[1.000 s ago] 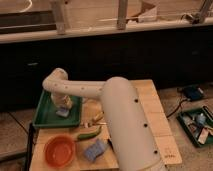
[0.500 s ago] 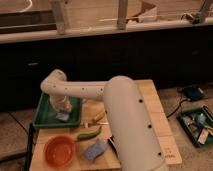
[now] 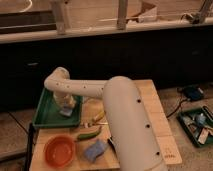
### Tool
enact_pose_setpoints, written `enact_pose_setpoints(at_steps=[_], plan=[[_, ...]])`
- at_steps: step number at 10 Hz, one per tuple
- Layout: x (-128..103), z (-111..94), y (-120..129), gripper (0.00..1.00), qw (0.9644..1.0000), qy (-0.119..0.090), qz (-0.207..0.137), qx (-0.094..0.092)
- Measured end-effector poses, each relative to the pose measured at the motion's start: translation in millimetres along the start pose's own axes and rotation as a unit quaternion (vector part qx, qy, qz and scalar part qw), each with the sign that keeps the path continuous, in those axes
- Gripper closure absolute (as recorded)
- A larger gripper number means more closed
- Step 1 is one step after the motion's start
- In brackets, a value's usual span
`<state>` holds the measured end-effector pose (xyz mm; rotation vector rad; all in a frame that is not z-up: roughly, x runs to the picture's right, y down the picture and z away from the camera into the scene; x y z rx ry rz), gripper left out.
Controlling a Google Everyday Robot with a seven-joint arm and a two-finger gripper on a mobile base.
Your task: Wipe tray with eraser
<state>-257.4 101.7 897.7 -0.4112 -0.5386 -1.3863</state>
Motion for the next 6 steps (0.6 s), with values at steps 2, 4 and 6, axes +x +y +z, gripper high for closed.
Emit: enact_pose_setpoints(at_steps=[2,4,6], plan=[[-10,1,-24,1.0,0.9991,-0.012,-0.028,0.03],[-30,-2,-30,1.0,0.9973,-0.032,-0.056,0.036],[-34,-4,-22,1.0,0.9975,-0.035,-0.056,0.027]])
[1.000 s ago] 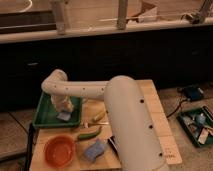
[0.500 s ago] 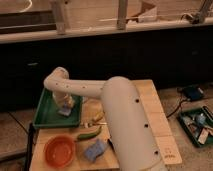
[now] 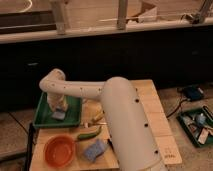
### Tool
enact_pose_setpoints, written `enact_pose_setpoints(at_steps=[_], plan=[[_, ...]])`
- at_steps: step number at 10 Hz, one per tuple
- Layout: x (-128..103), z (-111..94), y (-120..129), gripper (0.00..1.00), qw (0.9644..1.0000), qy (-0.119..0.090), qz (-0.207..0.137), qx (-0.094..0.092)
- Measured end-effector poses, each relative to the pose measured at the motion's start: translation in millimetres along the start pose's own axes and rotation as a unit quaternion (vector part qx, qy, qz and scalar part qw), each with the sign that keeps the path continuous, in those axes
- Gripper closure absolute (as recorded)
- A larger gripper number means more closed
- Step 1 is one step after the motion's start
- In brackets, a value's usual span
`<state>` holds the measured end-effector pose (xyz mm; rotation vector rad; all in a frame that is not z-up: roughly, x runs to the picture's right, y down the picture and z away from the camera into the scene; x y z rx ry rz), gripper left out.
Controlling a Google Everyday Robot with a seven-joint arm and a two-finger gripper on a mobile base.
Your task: Wipe tray with eraser
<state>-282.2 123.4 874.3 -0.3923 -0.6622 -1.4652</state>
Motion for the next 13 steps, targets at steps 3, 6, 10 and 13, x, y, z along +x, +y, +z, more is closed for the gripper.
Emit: enact_pose_setpoints(at_steps=[3,6,10,13], plan=[[10,-3,31,1.0,0.9994,0.007,0.025,-0.025],[25,-2,26,1.0,0.9994,0.017,0.025,-0.015],[26,0,-7,1.0,0.9997,0.013,-0.011,0.018],[13,-1,-10,1.0,0.9992,-0.002,-0.029,0.029]])
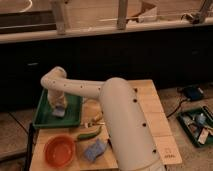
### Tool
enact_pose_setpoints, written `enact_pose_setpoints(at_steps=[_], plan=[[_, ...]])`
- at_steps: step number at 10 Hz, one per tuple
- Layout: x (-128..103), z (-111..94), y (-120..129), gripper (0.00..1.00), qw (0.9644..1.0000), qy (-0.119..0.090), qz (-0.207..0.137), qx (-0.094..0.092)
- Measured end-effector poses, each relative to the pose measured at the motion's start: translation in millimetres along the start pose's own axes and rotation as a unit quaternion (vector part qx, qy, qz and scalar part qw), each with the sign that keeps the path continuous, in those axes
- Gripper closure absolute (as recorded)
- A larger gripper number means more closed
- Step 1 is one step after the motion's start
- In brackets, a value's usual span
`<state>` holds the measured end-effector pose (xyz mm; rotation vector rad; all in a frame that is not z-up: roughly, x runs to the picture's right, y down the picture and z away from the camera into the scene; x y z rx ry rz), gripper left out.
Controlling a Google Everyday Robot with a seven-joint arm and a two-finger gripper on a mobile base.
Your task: Wipe tray with eraser
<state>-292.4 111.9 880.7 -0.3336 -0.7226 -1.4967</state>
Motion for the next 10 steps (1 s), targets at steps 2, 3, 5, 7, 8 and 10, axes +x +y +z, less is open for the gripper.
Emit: enact_pose_setpoints(at_steps=[2,3,5,7,8,10], plan=[[-4,-6,17,1.0,0.9998,0.0,0.017,-0.005],[-5,-9,26,1.0,0.9996,0.0,0.025,-0.009],[-5,-13,38,1.0,0.9987,0.003,0.045,-0.021],[-6,-13,36,1.0,0.9988,0.002,0.044,-0.022],[-6,-13,36,1.0,0.9988,0.003,0.044,-0.022],[-6,-13,36,1.0,0.9988,0.003,0.045,-0.022]])
